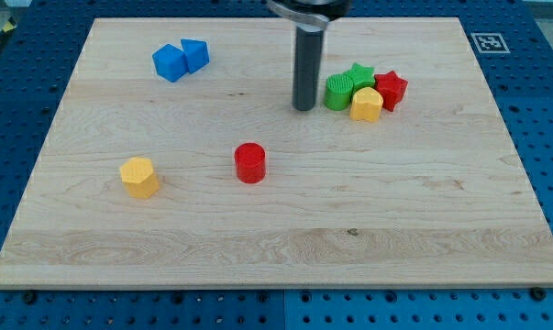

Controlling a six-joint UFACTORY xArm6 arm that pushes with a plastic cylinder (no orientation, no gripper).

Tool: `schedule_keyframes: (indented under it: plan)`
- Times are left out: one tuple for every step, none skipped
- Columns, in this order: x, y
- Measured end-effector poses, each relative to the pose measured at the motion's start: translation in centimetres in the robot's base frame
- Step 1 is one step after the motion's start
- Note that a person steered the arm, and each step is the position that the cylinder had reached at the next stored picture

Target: Point at the blue cube

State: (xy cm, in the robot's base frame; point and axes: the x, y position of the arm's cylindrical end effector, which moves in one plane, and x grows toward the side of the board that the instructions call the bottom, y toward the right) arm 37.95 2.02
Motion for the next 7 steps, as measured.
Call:
schedule_keyframes:
  plan:
    - [-2.0,-3.0]
    - [-4.2,-4.6]
    - [-8.7,-4.7]
    - [-13.0,-5.0]
    - [-14.7,-7.4]
    - [-15.3,-9.0]
    - [-15.3,-9.0]
